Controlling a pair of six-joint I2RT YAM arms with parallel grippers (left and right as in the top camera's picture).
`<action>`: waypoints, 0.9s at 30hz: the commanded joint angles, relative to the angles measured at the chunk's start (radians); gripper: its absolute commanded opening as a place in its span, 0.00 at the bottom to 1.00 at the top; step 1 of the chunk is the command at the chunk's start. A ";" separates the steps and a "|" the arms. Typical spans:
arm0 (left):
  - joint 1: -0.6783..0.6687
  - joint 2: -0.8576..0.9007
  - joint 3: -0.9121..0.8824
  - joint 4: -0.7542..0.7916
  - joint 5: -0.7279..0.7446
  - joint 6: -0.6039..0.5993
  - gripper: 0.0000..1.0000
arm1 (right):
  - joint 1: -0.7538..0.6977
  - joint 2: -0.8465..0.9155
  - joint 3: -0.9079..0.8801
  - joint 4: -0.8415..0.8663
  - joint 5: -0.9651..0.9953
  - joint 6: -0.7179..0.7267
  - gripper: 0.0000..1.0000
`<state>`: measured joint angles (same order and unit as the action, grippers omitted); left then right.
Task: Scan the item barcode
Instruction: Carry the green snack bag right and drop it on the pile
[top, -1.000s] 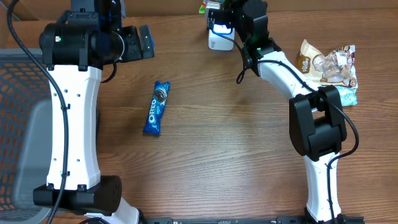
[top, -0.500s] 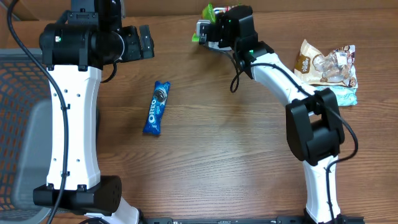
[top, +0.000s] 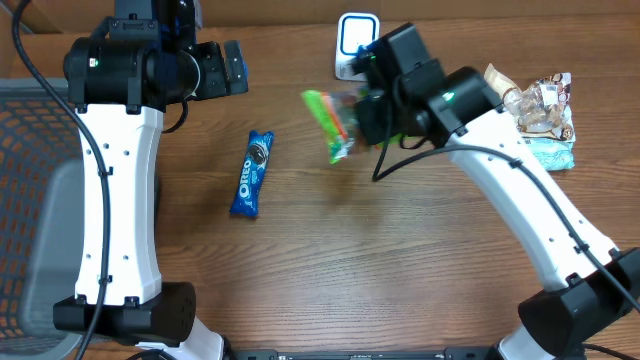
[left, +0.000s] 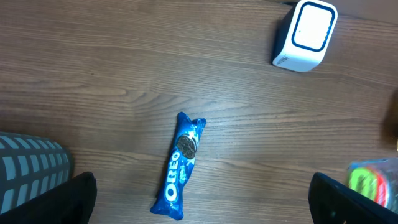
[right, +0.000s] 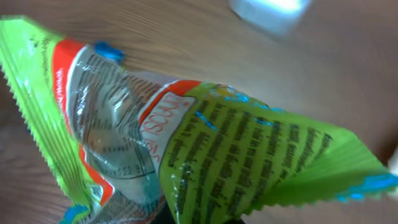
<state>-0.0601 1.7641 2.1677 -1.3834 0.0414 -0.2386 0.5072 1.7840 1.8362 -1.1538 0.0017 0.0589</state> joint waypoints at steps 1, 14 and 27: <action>-0.006 0.002 0.005 0.003 0.003 -0.020 1.00 | -0.140 -0.010 0.009 -0.078 0.168 0.295 0.04; -0.006 0.002 0.005 0.003 0.003 -0.020 1.00 | -0.749 0.002 -0.364 0.253 0.206 0.517 0.04; -0.006 0.002 0.005 0.003 0.003 -0.020 1.00 | -0.787 -0.033 -0.374 0.230 -0.015 0.317 0.91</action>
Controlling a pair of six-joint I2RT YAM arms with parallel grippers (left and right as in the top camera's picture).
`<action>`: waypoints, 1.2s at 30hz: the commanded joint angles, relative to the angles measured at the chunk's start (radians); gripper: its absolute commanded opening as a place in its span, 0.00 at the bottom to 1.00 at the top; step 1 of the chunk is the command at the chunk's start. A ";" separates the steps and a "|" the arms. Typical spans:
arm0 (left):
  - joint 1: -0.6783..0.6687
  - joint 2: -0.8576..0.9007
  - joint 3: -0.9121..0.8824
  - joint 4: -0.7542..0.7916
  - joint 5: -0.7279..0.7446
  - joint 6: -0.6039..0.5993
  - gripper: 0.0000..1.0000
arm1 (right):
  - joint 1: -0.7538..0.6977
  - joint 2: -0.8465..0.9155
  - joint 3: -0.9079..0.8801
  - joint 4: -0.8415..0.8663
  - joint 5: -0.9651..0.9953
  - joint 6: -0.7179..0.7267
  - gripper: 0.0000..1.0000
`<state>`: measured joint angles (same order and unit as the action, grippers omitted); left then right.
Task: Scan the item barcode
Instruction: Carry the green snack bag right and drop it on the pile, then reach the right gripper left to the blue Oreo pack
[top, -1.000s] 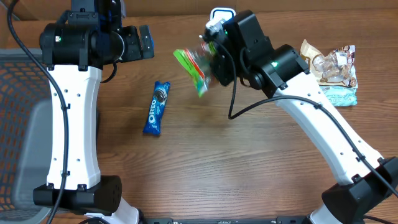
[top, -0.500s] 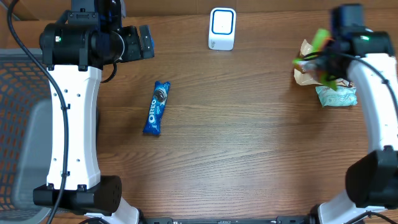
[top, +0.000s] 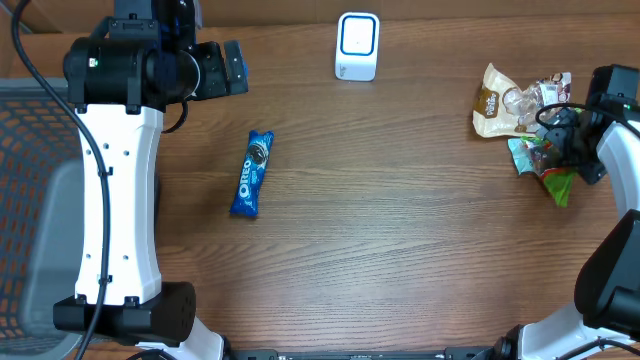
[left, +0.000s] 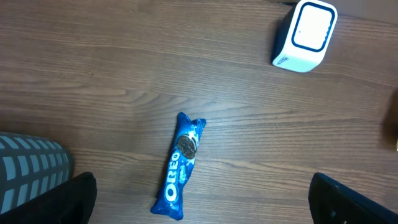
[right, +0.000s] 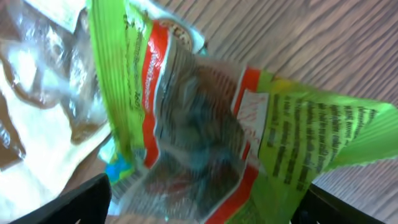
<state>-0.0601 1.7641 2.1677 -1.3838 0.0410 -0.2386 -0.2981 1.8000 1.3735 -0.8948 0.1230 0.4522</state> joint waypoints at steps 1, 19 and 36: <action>-0.006 0.002 0.005 0.003 0.003 -0.020 1.00 | 0.028 -0.062 0.115 -0.046 -0.229 -0.104 0.91; -0.006 0.002 0.005 0.003 0.003 -0.020 1.00 | 0.719 0.082 0.119 0.399 -0.497 0.168 0.98; -0.006 0.002 0.005 0.003 0.003 -0.020 1.00 | 1.132 0.490 0.120 1.017 -0.078 0.165 0.96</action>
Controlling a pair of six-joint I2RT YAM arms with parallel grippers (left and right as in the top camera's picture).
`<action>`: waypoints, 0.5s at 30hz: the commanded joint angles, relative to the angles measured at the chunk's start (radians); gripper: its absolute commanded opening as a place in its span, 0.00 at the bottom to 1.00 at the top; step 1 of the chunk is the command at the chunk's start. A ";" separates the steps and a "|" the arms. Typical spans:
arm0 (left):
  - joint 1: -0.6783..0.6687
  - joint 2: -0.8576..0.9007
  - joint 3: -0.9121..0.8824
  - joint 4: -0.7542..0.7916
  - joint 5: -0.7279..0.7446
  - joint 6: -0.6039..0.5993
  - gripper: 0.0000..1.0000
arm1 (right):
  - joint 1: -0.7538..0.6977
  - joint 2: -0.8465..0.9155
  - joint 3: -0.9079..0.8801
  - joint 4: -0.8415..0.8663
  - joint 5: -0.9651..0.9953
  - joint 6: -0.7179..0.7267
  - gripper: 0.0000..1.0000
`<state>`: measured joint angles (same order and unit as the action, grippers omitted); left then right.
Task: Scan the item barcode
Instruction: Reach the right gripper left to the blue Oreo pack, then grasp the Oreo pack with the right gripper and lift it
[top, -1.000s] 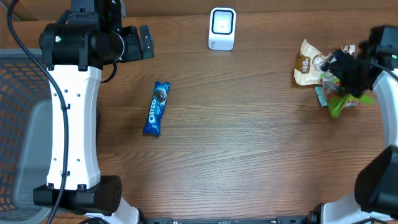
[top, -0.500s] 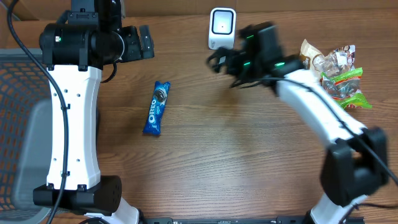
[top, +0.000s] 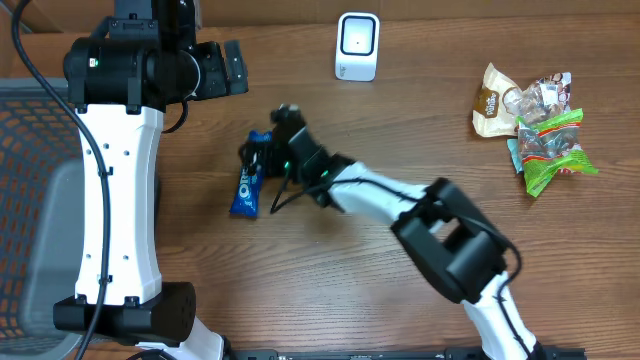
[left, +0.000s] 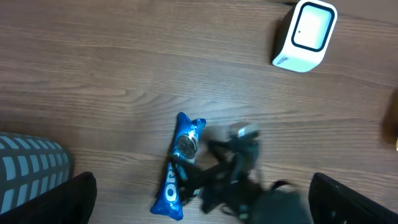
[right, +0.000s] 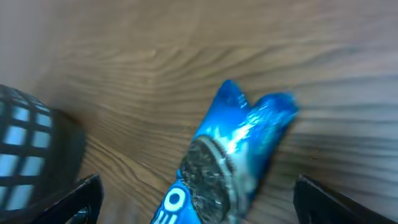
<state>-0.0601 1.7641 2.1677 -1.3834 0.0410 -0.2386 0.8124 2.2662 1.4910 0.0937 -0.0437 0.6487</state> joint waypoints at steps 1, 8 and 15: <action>-0.006 0.002 0.005 0.003 0.003 -0.020 1.00 | 0.032 0.035 0.002 0.039 0.101 -0.052 0.94; -0.006 0.002 0.005 0.003 0.003 -0.020 1.00 | 0.049 0.051 0.002 -0.053 0.208 -0.050 0.27; -0.006 0.002 0.005 0.003 0.003 -0.020 1.00 | 0.038 0.006 0.003 -0.169 0.208 -0.051 0.04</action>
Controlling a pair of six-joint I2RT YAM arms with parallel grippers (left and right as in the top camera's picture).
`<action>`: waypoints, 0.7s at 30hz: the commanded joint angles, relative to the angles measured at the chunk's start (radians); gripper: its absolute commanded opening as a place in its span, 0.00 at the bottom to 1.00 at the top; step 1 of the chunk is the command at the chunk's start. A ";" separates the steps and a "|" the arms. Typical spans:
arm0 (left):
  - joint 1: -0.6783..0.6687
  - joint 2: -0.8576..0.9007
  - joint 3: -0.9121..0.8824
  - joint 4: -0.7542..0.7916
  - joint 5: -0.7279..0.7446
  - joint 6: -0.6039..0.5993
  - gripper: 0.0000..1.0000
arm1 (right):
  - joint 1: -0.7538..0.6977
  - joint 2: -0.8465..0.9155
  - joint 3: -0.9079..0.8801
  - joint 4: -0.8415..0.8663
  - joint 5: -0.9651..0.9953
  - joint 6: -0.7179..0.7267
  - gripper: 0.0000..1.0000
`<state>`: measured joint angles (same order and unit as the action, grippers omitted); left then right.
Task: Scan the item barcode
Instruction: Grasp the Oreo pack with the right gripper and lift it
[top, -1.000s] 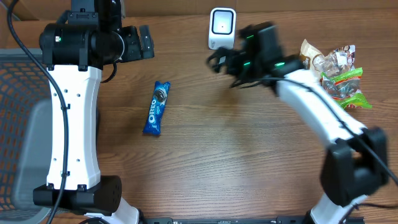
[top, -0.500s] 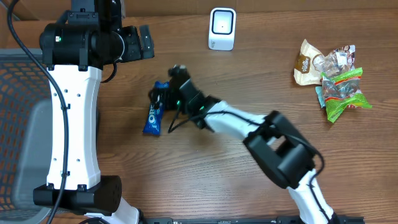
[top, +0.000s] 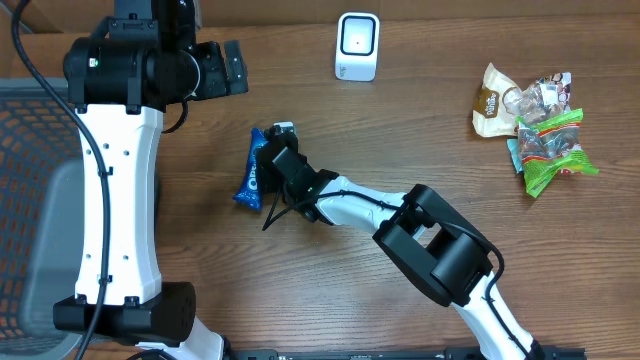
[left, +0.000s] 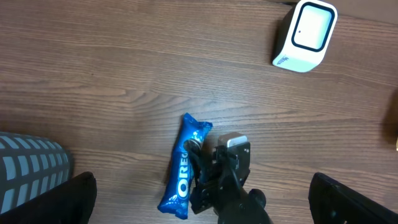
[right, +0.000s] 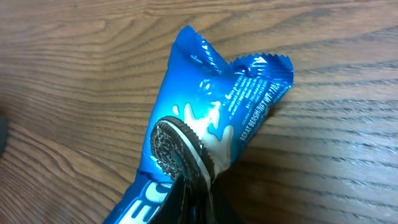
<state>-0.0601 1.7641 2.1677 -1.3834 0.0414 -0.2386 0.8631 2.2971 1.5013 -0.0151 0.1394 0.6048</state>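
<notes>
A blue Oreo pack (top: 250, 176) lies on the wooden table left of centre, also seen in the left wrist view (left: 185, 167). My right gripper (top: 273, 165) is low at the pack's right side, shut on it, pinching the wrapper near the cookie picture (right: 186, 149). The white barcode scanner (top: 357, 45) stands at the table's far edge, its window (left: 309, 28) facing up. My left gripper (left: 204, 200) hangs high above the table, open and holding nothing.
A heap of snack packs (top: 520, 100) lies at the far right, with a green pack (top: 552, 152) at its near side. A grey mesh basket (top: 30, 200) stands off the table's left edge. The right arm (top: 400, 215) stretches across the table's middle.
My right gripper was open at the Oreo pack's upper end and is now shut on the pack. The pack has turned and shifted slightly to the right. The left arm has not moved.
My right gripper held the green pack up near the scanner. Then it had the pack over the snack heap at the right. Then the green pack lay by the heap and the gripper was open at the Oreo pack, which it now grips.
</notes>
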 joint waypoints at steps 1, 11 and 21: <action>-0.006 0.002 0.005 0.003 0.003 -0.020 1.00 | -0.019 -0.050 -0.008 -0.090 0.024 -0.006 0.04; -0.006 0.002 0.005 0.003 0.003 -0.020 1.00 | -0.145 -0.395 -0.008 -0.671 0.026 -0.237 0.04; -0.006 0.002 0.005 0.003 0.003 -0.020 1.00 | -0.180 -0.325 -0.008 -0.837 0.493 -0.458 0.04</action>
<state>-0.0601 1.7641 2.1677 -1.3834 0.0410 -0.2386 0.6827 1.9270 1.4887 -0.8516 0.4080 0.1898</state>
